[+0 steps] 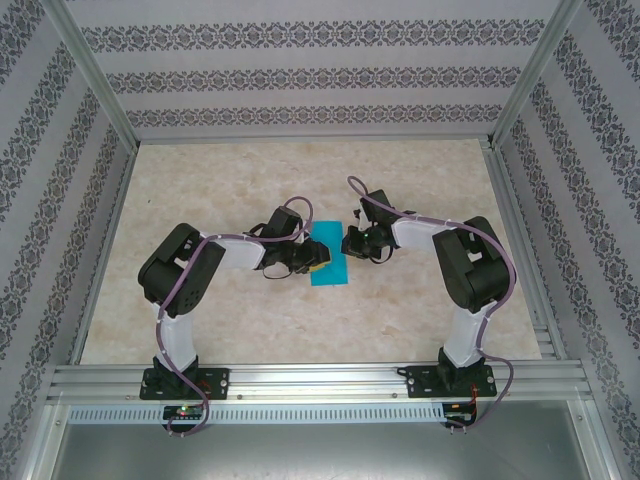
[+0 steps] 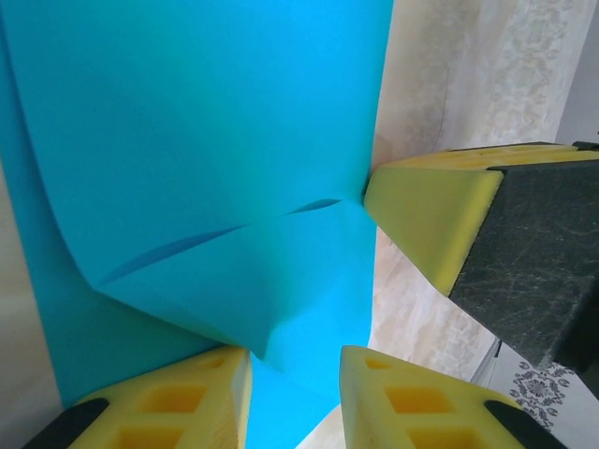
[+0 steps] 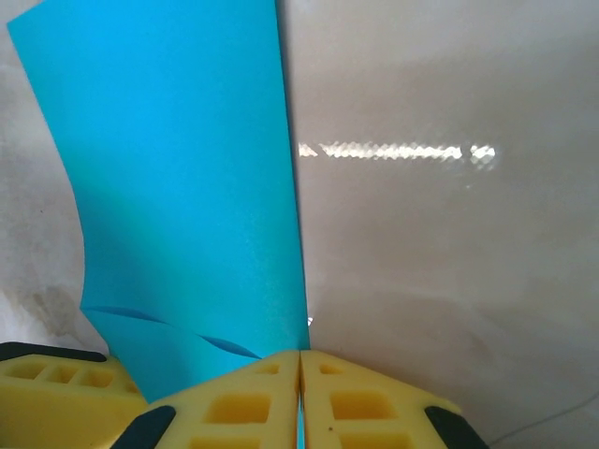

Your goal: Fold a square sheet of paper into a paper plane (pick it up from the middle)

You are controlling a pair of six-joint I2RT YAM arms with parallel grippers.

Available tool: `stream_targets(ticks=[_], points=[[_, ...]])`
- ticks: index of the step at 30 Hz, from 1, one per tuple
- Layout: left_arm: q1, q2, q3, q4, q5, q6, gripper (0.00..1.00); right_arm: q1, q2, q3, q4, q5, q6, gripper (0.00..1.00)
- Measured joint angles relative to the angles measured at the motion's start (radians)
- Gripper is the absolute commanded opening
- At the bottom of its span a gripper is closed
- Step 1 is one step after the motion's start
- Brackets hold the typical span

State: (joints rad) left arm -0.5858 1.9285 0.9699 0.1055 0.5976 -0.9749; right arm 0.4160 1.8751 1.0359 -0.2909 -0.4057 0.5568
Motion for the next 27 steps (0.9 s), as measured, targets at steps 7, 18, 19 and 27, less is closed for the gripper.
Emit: stream_targets(ticks=[7, 18, 19, 27], points=[[-0.002, -0.002, -0.005, 0.006, -0.011, -0.011, 0.32, -0.019, -0.003, -0.038, 0.065, -0.042, 0.035, 0.09], [-0.006, -0.008, -0.017, 0.022, -0.031, -0.032, 0.31, -0.033, -0.015, -0.082, 0.135, -0.072, 0.082, 0.09], [-0.006, -0.011, -0.021, 0.025, -0.036, -0.034, 0.31, -0.036, -0.019, -0.089, 0.143, -0.071, 0.084, 0.08], [-0.006, -0.018, -0.031, 0.034, -0.063, -0.056, 0.3, -0.044, -0.069, -0.15, 0.164, -0.072, 0.101, 0.09]])
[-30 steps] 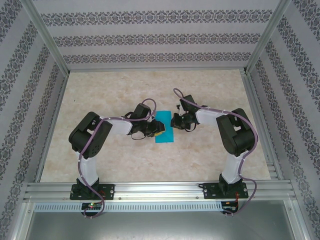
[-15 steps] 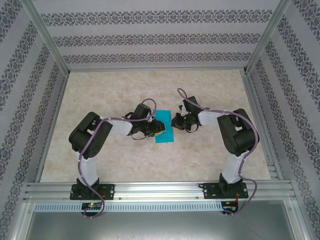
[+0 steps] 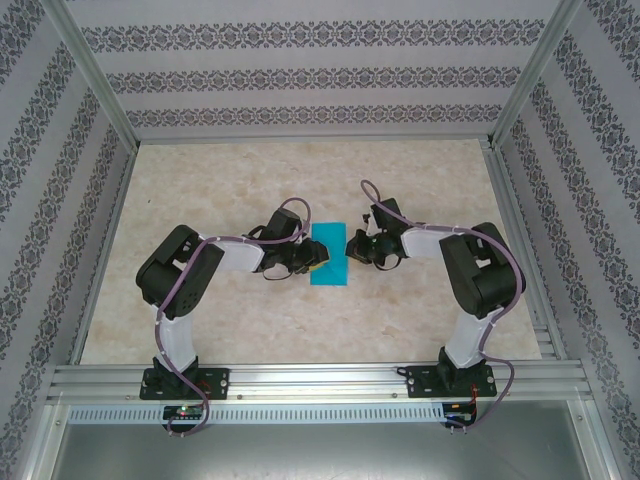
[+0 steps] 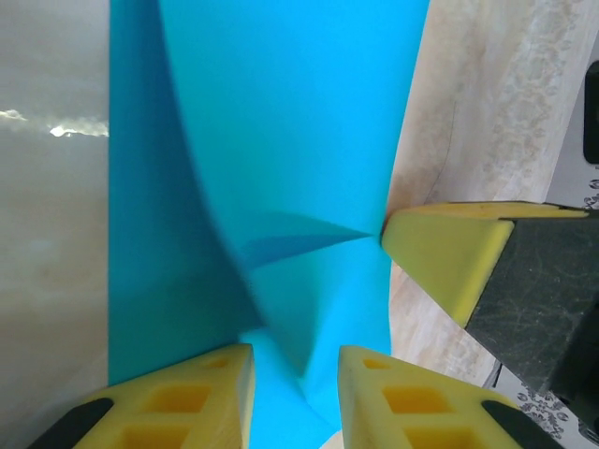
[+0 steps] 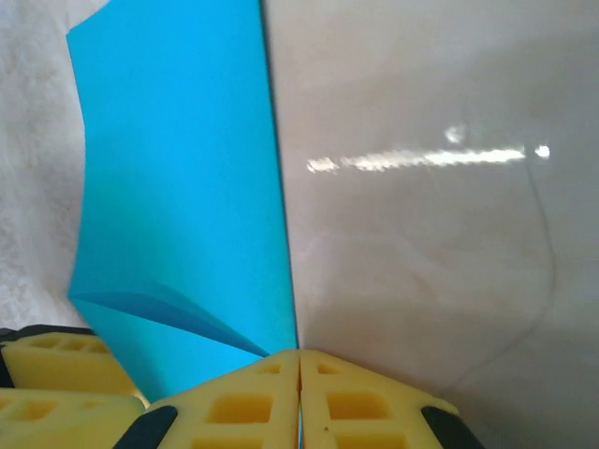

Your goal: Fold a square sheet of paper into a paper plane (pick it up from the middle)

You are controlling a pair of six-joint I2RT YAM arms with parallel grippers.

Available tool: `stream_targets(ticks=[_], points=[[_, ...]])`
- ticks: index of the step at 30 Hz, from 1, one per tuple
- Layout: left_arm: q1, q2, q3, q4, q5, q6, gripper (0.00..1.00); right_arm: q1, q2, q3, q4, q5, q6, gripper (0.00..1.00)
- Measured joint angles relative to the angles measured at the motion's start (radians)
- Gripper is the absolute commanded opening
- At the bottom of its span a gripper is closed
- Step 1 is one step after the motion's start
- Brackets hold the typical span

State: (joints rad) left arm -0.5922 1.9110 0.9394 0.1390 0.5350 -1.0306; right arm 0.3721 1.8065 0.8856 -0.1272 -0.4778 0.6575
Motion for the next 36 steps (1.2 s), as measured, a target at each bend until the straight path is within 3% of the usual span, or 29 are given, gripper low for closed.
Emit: stream_targets(ticks=[21, 24, 29, 36], points=[[-0.017, 0.01, 0.048, 0.003, 0.062, 0.082, 0.3, -0.002, -0.024, -0.007, 0.02, -0.014, 0.004, 0.11], [-0.018, 0.021, 0.048, 0.003, 0.063, 0.087, 0.3, -0.002, -0.024, -0.007, 0.02, -0.014, 0.006, 0.16], [-0.018, 0.024, 0.048, 0.003, 0.072, 0.107, 0.29, -0.004, -0.024, -0.007, 0.015, -0.015, 0.012, 0.37], [-0.018, 0.024, 0.048, 0.003, 0.087, 0.135, 0.25, -0.023, -0.066, -0.006, -0.007, -0.01, 0.021, 0.5]])
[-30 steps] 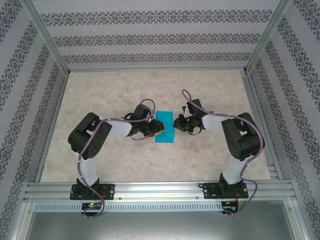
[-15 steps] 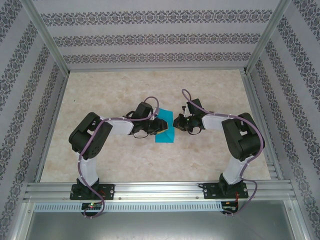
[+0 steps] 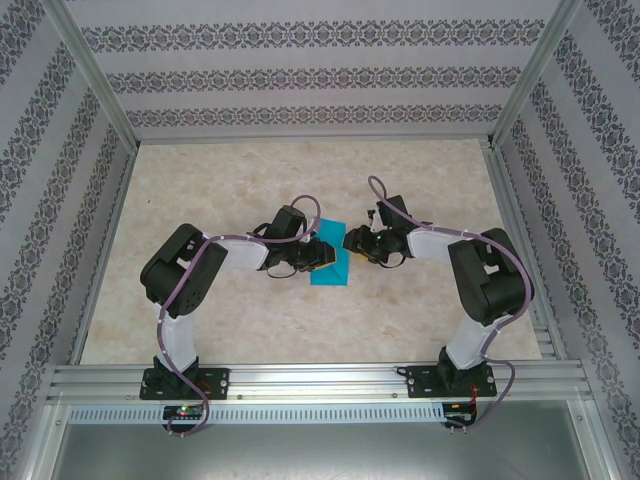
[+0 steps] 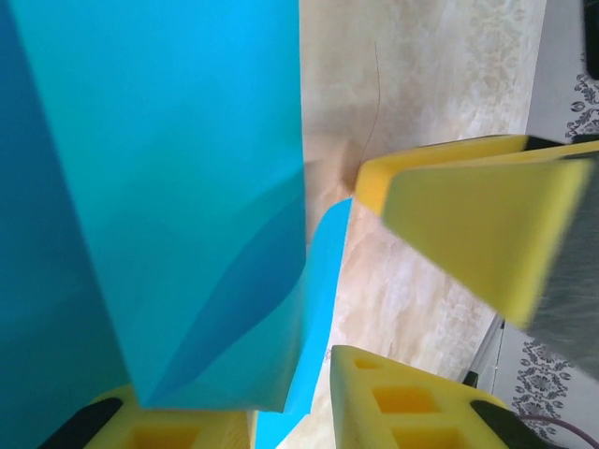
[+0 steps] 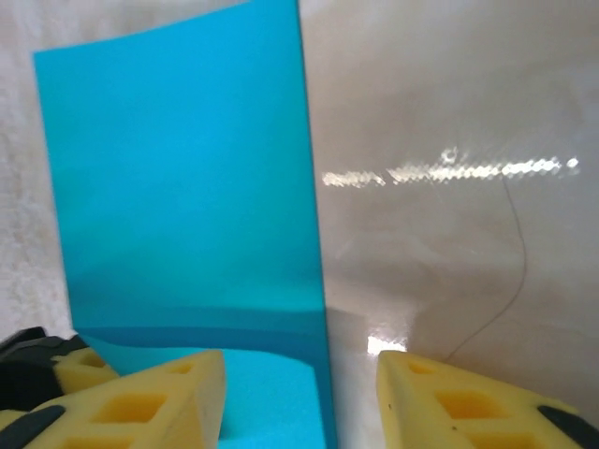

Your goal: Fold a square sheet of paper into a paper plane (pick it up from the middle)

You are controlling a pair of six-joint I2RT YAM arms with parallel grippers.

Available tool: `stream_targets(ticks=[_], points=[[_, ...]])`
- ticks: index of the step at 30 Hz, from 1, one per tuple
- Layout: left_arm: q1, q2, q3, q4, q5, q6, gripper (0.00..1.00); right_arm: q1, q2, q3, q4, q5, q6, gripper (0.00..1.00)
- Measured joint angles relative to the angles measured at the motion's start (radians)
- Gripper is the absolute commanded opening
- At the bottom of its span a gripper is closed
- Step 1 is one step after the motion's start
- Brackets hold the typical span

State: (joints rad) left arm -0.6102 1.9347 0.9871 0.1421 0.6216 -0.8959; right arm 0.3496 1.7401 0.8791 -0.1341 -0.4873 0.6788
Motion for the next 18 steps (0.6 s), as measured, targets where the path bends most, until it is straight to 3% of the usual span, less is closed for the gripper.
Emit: stream_targets(ticks=[18], points=[[0.0, -0.001, 0.039, -0.085, -0.057, 0.111, 0.07, -0.019, -0.138, -0.024, -0.061, 0.053, 0.001, 0.55]])
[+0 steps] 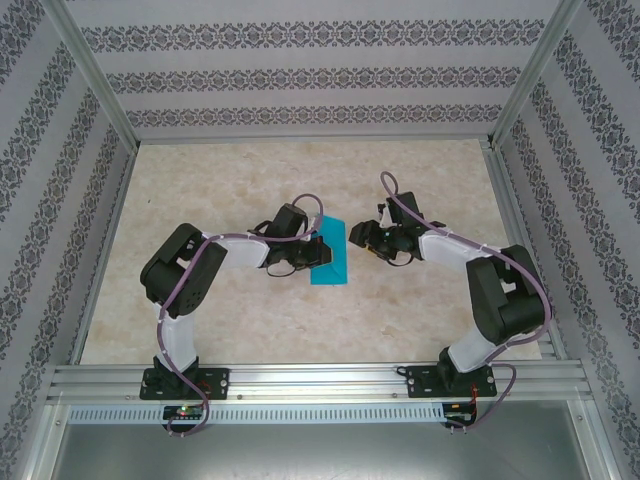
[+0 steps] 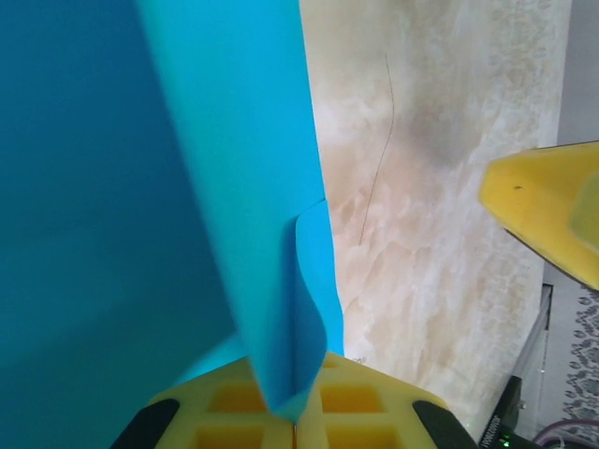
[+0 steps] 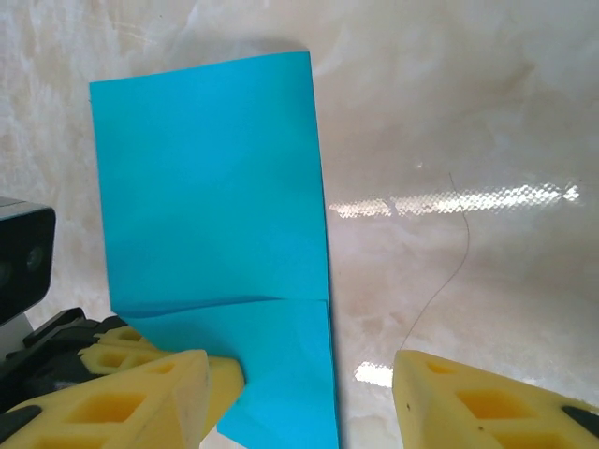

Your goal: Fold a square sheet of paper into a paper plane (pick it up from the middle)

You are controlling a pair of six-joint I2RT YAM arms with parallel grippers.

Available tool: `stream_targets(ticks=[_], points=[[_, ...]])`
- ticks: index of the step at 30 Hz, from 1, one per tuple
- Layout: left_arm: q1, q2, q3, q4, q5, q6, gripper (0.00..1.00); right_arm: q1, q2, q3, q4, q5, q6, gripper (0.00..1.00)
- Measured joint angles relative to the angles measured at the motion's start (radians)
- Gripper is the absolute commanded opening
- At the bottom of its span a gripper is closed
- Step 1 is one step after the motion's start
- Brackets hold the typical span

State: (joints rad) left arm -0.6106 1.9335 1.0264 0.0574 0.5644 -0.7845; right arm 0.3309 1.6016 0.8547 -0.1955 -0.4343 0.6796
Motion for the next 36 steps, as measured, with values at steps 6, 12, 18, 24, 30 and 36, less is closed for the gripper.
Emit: stream_targets(ticks=[6, 12, 18, 24, 30, 36], points=[[-0.001, -0.071, 0.126, -0.302, -0.139, 0.135, 0.07, -0.006, -0.106, 0.0, -0.063, 0.064, -0.005, 0.61], [-0.002, -0.194, 0.341, -0.674, -0.415, 0.286, 0.07, -0.009, -0.241, -0.009, -0.142, 0.193, -0.027, 0.72], [-0.042, -0.208, 0.512, -0.948, -0.735, 0.388, 0.08, -0.024, -0.328, -0.064, -0.183, 0.311, -0.023, 0.78], [-0.12, -0.054, 0.65, -1.101, -1.015, 0.42, 0.08, -0.06, -0.373, -0.103, -0.23, 0.403, 0.003, 0.78], [-0.213, 0.206, 0.749, -1.175, -1.212, 0.421, 0.08, -0.124, -0.429, -0.148, -0.267, 0.445, 0.036, 0.78], [-0.288, 0.353, 0.802, -1.192, -1.266, 0.422, 0.08, -0.178, -0.467, -0.16, -0.302, 0.46, 0.056, 0.78]])
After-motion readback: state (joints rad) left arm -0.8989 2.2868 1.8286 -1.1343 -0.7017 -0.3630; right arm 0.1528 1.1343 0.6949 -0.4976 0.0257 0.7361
